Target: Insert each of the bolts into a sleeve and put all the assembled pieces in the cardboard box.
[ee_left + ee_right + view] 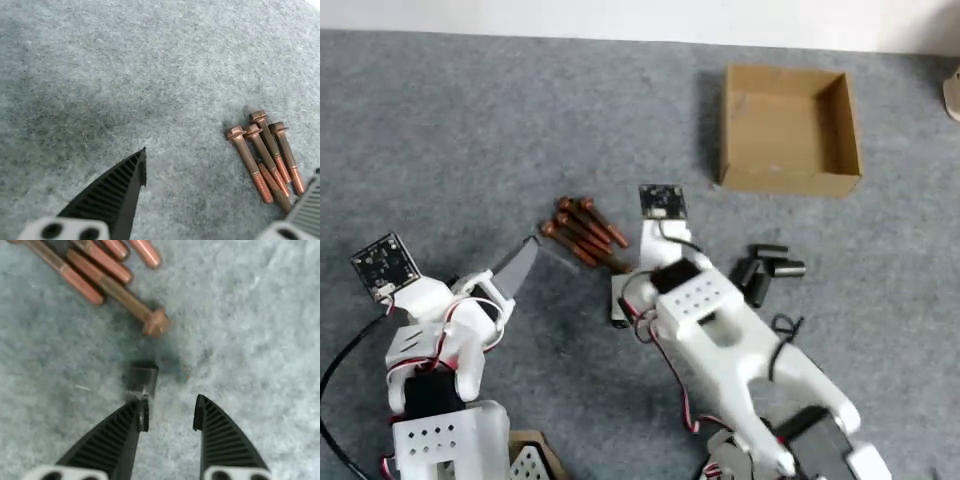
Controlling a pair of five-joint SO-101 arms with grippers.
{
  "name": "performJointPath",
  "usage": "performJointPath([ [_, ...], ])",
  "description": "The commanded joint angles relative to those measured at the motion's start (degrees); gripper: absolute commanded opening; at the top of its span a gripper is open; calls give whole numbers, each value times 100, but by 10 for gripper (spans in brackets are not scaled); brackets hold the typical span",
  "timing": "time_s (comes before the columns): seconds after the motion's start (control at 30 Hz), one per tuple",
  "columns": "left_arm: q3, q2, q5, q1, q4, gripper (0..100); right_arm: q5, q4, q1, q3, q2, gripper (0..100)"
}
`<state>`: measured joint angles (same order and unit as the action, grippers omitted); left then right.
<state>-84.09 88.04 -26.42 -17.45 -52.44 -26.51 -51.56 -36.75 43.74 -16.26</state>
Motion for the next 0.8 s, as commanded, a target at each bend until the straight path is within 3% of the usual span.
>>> performJointPath([
  [0.0,242,22,-44,-66,149,454,-70,-48,-224,-593,198,142],
  [0.47,242,22,-44,-66,149,454,-1002,-22,-585,-1042,1323,142],
  [0.67,119,57,-44,-57,176,454,-1002,-13,-576,-1042,1780,138],
  [0.77,110,66,-44,-57,176,454,-993,-13,-576,-1042,1938,35],
])
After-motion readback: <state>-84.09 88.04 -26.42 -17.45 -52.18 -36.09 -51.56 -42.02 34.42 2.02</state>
